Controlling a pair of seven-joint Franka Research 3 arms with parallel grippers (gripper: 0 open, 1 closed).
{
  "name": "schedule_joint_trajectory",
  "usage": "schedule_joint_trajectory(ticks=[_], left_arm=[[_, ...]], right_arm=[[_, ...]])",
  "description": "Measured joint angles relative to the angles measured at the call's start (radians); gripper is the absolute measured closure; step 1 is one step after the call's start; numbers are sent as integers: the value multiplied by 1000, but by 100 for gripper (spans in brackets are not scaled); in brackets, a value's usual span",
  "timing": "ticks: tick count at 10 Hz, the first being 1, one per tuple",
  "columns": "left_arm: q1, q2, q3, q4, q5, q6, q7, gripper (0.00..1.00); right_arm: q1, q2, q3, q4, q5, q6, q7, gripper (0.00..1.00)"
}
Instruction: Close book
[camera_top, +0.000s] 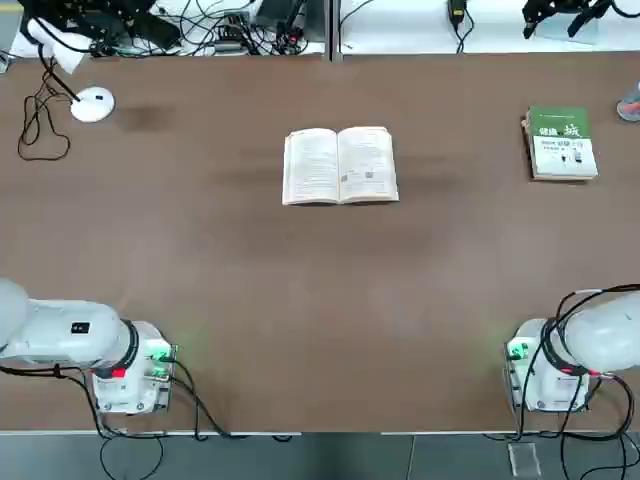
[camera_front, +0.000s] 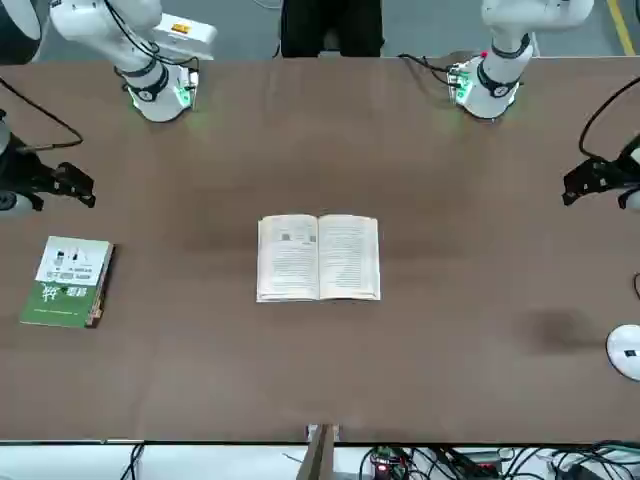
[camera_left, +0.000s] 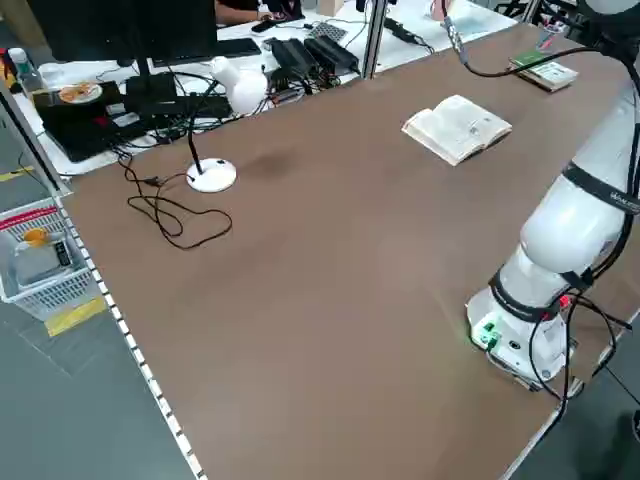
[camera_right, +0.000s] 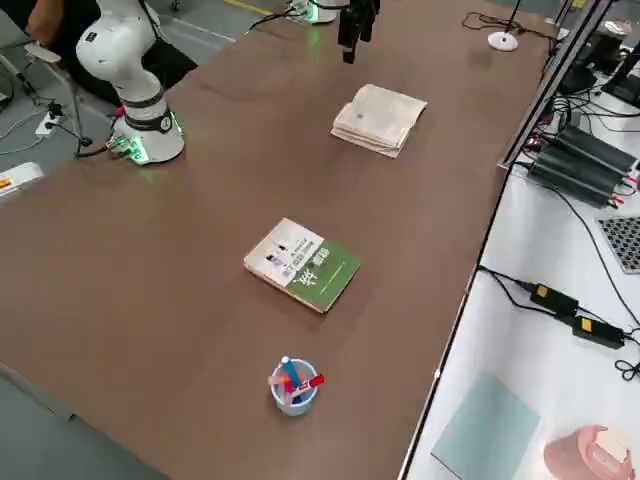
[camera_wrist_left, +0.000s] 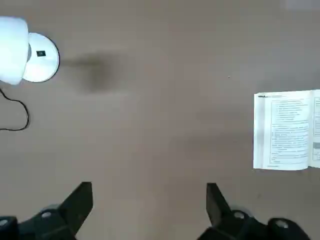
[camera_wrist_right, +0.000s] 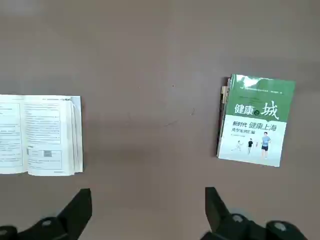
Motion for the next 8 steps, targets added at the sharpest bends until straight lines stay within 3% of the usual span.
schedule_joint_trajectory(ticks=[8], left_arm=[[-4,1,-6,0,0,-1,8,0]], right_arm=[[0,0,0,0,0,0,0,0]])
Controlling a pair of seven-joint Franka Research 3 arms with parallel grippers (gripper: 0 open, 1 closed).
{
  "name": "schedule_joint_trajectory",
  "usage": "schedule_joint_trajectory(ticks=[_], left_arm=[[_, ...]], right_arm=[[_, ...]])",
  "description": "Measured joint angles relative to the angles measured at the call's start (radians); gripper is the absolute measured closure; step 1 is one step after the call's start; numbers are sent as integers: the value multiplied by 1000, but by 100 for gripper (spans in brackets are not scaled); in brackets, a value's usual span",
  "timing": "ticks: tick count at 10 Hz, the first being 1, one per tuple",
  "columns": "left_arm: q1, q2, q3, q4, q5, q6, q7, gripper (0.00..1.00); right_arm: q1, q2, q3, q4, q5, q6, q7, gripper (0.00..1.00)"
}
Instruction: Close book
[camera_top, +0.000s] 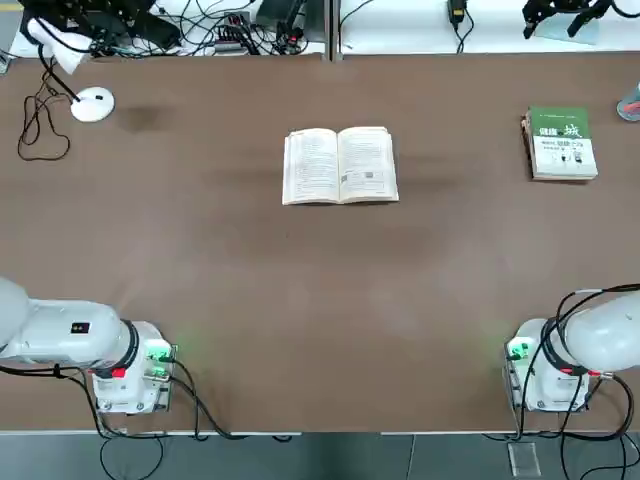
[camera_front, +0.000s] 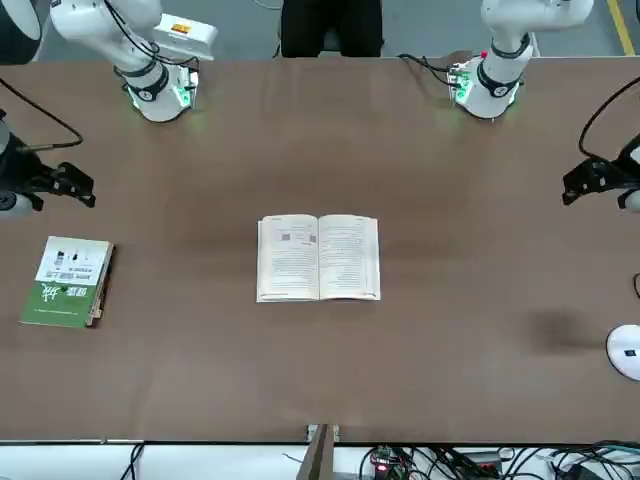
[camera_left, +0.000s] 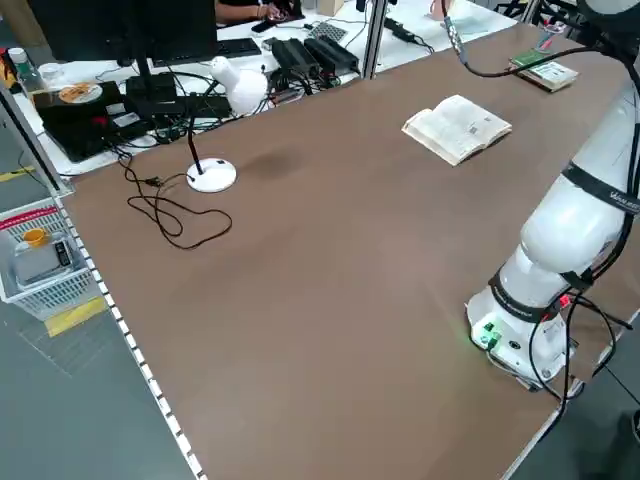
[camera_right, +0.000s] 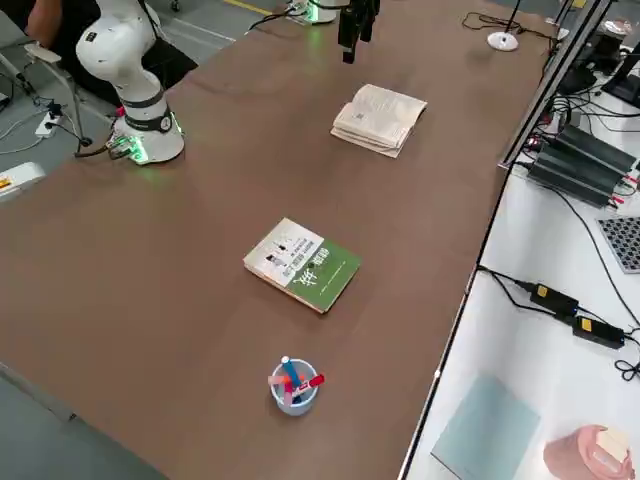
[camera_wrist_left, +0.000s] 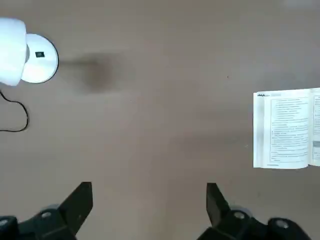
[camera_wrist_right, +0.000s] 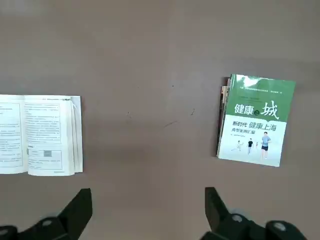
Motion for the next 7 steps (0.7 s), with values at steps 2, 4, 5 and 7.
schedule_joint_trajectory(ticks=[2,4,5,7], left_arm=[[-9,7,-15,-1,0,0,0,0],[-29,28,-27,-1,0,2,0,0],[-47,42,-30,-1,0,8,0,0],[-89,75,-31,7,0,35,-4,0]], right_arm=[[0,0,0,0,0,0,0,4],[0,0,0,0,0,0,0,15],[0,0,0,0,0,0,0,31],[0,0,0,0,2,0,3,52]])
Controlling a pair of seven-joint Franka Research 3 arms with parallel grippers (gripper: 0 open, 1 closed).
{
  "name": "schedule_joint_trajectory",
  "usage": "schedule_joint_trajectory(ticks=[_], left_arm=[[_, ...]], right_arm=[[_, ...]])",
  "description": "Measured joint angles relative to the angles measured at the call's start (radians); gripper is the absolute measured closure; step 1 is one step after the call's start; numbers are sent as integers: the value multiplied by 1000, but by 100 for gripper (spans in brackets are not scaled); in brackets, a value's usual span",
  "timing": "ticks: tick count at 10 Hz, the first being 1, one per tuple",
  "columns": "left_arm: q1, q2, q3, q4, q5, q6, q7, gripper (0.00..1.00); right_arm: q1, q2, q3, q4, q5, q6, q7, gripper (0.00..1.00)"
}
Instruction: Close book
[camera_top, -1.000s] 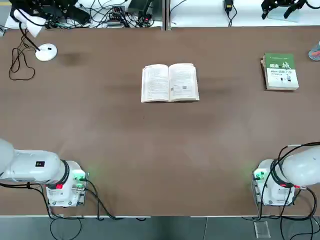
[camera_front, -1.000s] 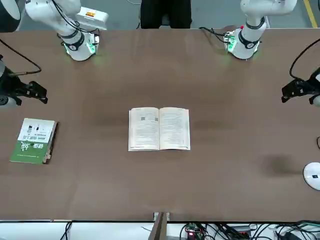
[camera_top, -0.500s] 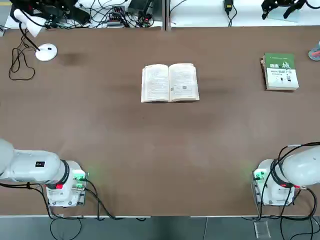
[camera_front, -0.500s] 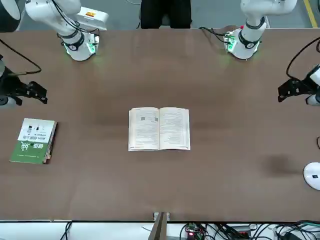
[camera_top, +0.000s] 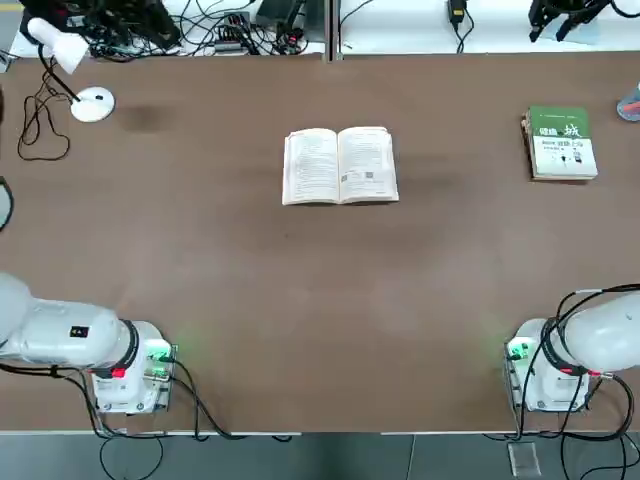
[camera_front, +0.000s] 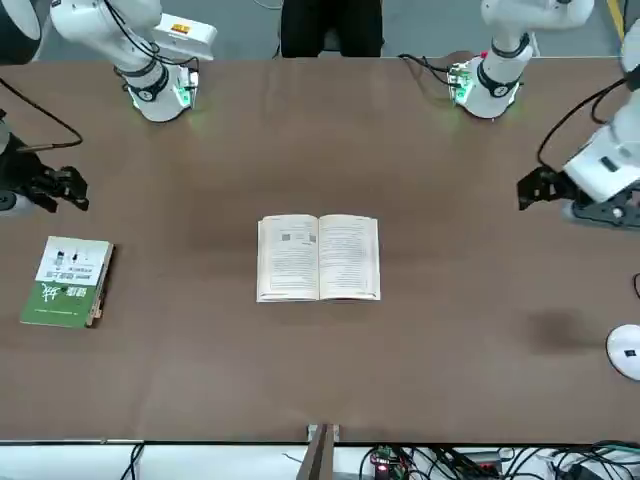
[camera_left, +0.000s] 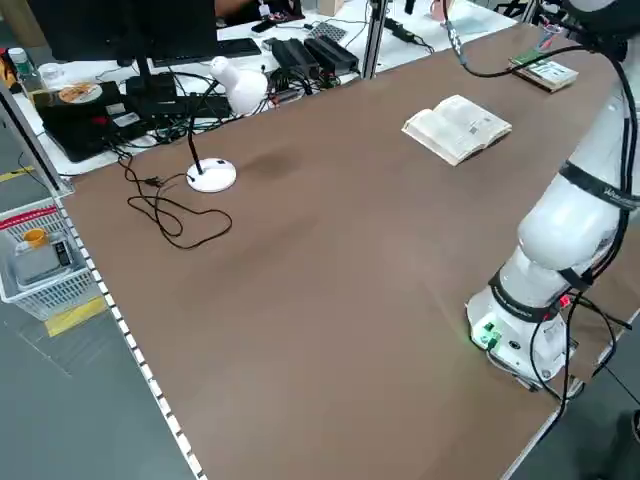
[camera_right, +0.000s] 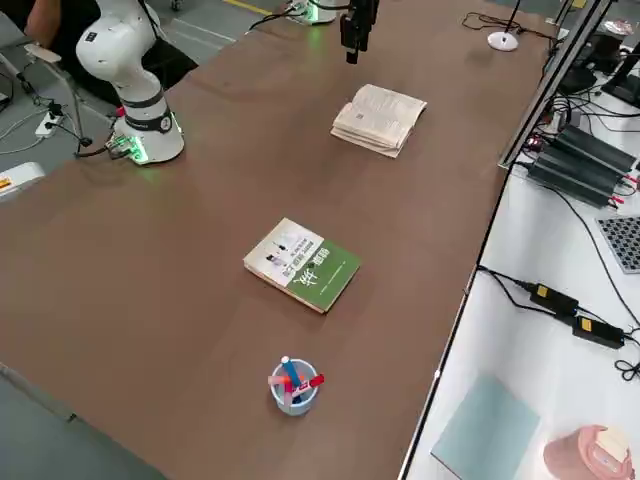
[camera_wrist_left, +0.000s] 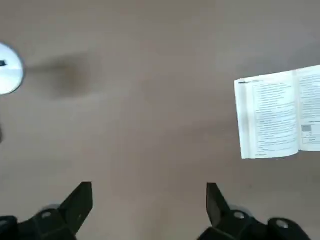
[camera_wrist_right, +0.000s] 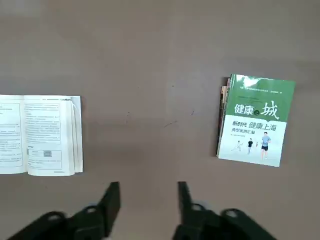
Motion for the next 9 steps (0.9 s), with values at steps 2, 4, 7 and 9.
schedule_joint_trajectory(ticks=[2,4,7,9], left_arm=[[-36,49,0,26,0,22,-3,0],[-53,109,-1,66,0,46,-1,0],[-77,173,-1,107,0,60,2,0],[-97,192,-2,114,0,79,2,0]], right_arm=[[0,0,0,0,16,0,30,73],[1,0,1,0,34,1,78,93],[5,4,2,-6,119,6,133,99],[5,23,2,-13,213,7,147,99]])
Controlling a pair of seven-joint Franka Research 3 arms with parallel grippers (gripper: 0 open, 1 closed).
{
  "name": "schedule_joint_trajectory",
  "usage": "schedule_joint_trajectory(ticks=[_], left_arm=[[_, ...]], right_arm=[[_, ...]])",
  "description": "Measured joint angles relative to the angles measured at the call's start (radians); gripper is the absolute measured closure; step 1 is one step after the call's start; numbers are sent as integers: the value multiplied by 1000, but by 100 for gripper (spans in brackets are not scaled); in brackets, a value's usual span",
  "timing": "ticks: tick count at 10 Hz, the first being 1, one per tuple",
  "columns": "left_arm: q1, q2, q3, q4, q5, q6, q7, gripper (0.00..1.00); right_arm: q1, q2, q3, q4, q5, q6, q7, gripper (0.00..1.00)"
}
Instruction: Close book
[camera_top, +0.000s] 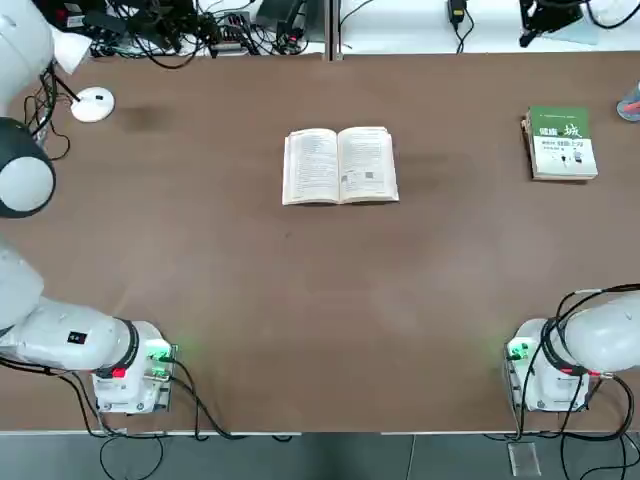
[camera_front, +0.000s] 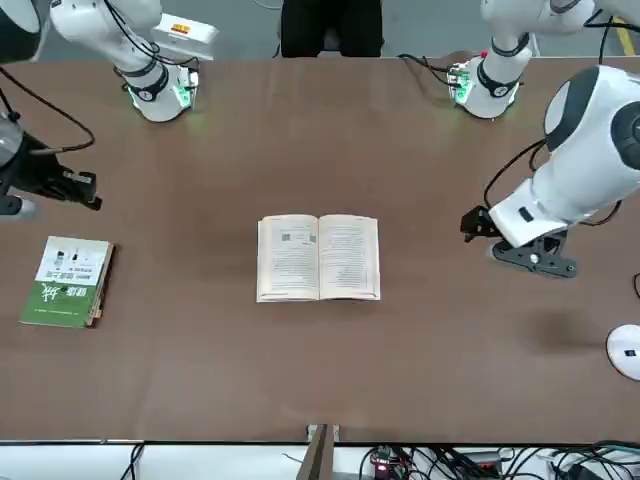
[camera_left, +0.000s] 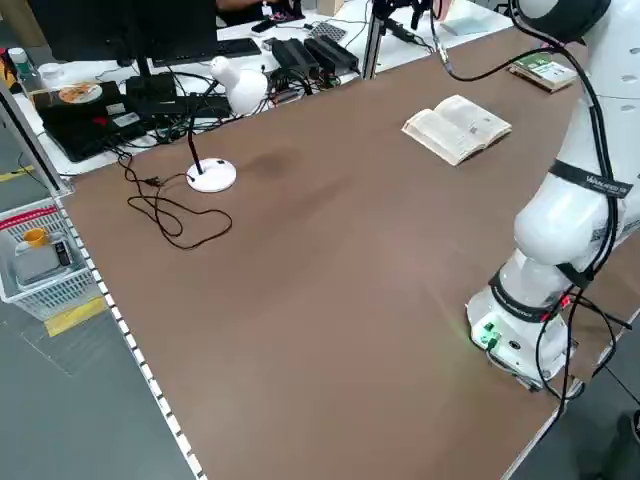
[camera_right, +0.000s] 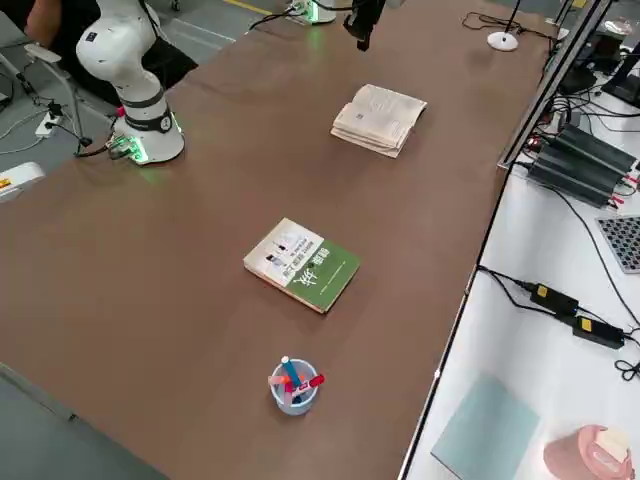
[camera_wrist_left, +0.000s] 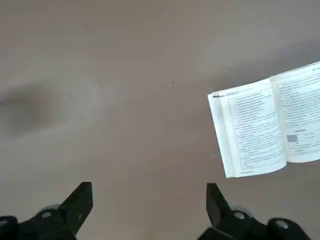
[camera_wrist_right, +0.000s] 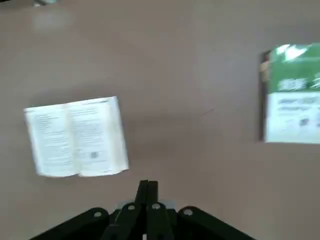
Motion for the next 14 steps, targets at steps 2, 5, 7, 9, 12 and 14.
schedule_joint_trajectory(ticks=[2,5,7,9,12,14], left_arm=[[-16,18,0,2,0,24,1,0],[-39,47,-1,3,0,63,1,0],[-50,67,-1,4,0,73,2,0],[-64,87,-2,4,0,95,2,0],[-78,115,-2,5,0,114,2,0],[-81,131,-2,6,0,123,2,0]], right_arm=[[0,36,0,-5,99,4,4,99],[-3,107,-2,-29,278,15,6,99],[-3,152,-1,-53,362,52,4,99],[-1,196,0,-71,453,66,-17,99],[2,254,1,-77,545,89,-38,99],[16,277,3,-91,585,130,-53,99]])
